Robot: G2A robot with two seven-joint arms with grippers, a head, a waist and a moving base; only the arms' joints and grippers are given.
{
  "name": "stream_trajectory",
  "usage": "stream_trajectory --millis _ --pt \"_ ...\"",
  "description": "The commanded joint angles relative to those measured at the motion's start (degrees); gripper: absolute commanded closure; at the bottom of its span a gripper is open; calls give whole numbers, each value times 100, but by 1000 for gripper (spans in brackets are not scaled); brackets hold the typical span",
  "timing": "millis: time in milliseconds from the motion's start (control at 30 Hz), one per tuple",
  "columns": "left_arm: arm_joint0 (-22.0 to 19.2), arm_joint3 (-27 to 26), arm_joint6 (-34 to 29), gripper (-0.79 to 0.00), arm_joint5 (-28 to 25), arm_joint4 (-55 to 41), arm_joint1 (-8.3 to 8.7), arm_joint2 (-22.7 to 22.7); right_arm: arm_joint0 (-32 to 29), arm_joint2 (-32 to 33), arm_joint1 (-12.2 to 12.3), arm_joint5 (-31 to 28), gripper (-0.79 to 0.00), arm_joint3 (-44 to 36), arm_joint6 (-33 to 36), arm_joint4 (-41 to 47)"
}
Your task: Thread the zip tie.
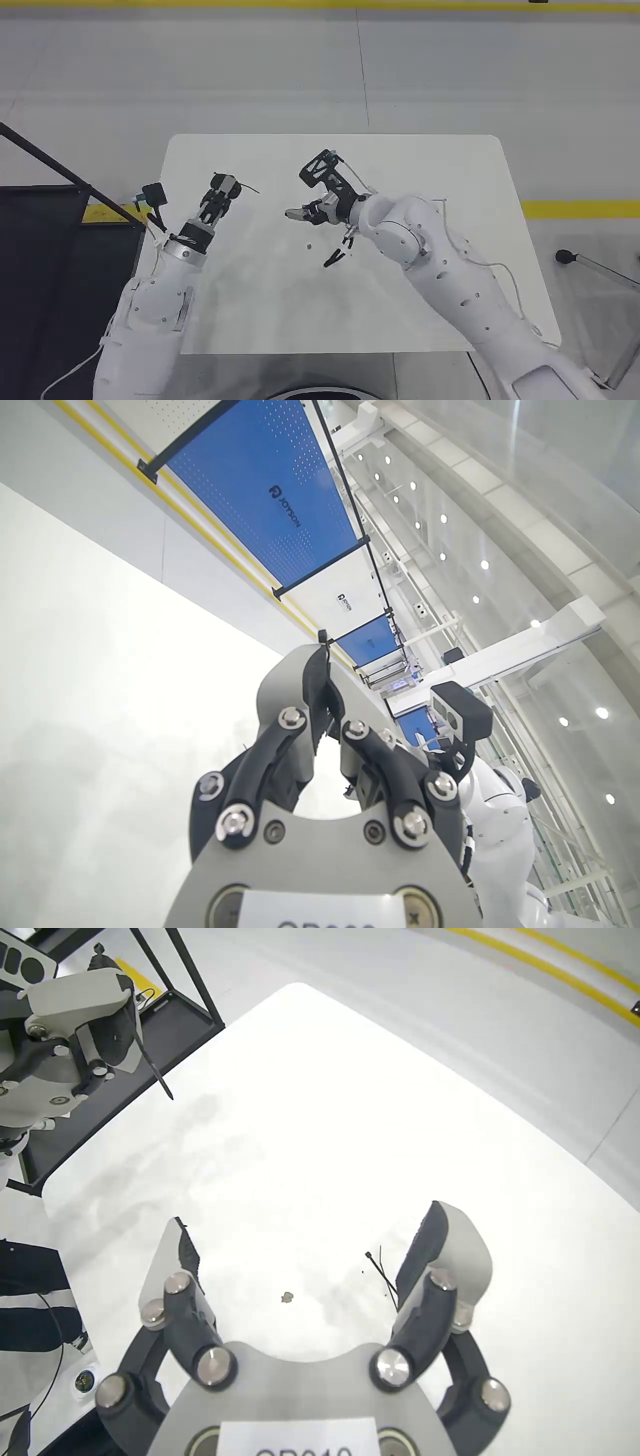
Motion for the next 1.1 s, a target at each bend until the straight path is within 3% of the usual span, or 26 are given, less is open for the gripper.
stream_trajectory --millis 0,133,267,433,600,700,800,1067 --pt "0 0 0 0 0 0 0 0 0 0 0 0 -785 1 0 -1" --pt "-1 -15 8 0 42 24 -1 29 -47 -36 0 36 -785 -81 -5 -158" --pt "-132 39 5 0 198 96 4 79 141 -268 -95 700 -785 -75 436 -612" --pt "-153 57 -26 0 237 102 13 108 717 -748 -360 1346 -785 397 1167 -837" --pt "-147 140 20 0 217 -12 21 68 1290 -1055 -668 1450 -785 1165 1763 -411" --pt "-130 192 73 0 209 -85 24 41 1562 -1165 -833 1427 -720 1652 1975 -137" --pt "-132 239 88 0 196 -128 29 20 1760 -1271 -978 1464 -582 2062 2094 -4" --pt "-198 316 44 0 168 -306 39 25 2132 -1494 -1317 1619 -529 2910 2393 172"
